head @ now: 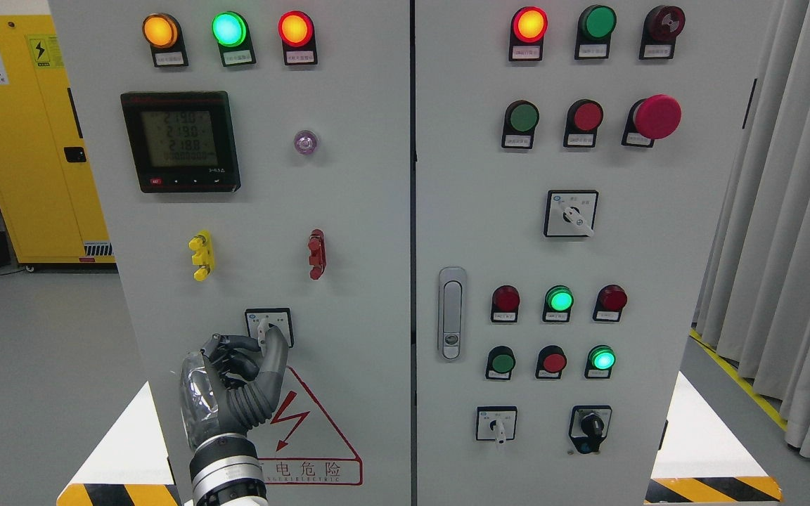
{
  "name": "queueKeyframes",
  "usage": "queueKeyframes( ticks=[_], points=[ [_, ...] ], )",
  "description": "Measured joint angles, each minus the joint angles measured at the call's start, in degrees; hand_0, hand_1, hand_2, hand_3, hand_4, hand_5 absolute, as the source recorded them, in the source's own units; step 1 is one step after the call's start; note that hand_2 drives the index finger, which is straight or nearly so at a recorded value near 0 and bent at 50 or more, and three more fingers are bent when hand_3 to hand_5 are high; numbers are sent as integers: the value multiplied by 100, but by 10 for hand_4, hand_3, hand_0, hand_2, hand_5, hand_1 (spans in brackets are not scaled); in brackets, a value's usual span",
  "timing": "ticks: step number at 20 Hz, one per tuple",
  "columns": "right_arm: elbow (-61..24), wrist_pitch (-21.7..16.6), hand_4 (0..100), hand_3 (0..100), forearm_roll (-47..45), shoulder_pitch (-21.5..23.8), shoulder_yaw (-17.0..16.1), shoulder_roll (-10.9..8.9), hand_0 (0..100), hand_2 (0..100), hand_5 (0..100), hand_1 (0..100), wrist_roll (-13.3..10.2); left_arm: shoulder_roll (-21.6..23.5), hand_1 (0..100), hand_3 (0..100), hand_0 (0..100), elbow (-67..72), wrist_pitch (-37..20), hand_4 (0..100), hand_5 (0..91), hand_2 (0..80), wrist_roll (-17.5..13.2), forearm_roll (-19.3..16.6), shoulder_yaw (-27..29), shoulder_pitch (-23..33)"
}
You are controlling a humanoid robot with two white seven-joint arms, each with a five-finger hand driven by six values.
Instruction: Turn on light switch 1
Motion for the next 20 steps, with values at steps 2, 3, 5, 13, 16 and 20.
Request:
queueKeyframes(
  ticks=[2,3,5,13,16,20],
  points=[
    [0,0,0,0,0,0,0,0,0,40,0,500,0,0,623,936,413,2,0,855,758,645,0,0,0,0],
    [0,0,0,0,0,0,0,0,0,40,0,500,0,1,622,936,415,3,0,855,758,645,-2,0,0,0],
    [0,0,0,0,0,0,0,0,0,40,0,500,-6,2,617,937,419,5,1,855,758,646,-4,0,0,0],
    [0,0,0,0,0,0,0,0,0,40,0,500,-21,2,577,940,456,17,1,859,763,650,-8,1,0,-6],
    [0,0,0,0,0,0,0,0,0,40,0,500,-15,1,571,944,465,23,41,860,765,650,-9,1,-1,-9],
    [0,0,0,0,0,0,0,0,0,40,0,500,-10,1,567,944,473,28,121,861,766,649,-15,0,-2,-25]
  ],
)
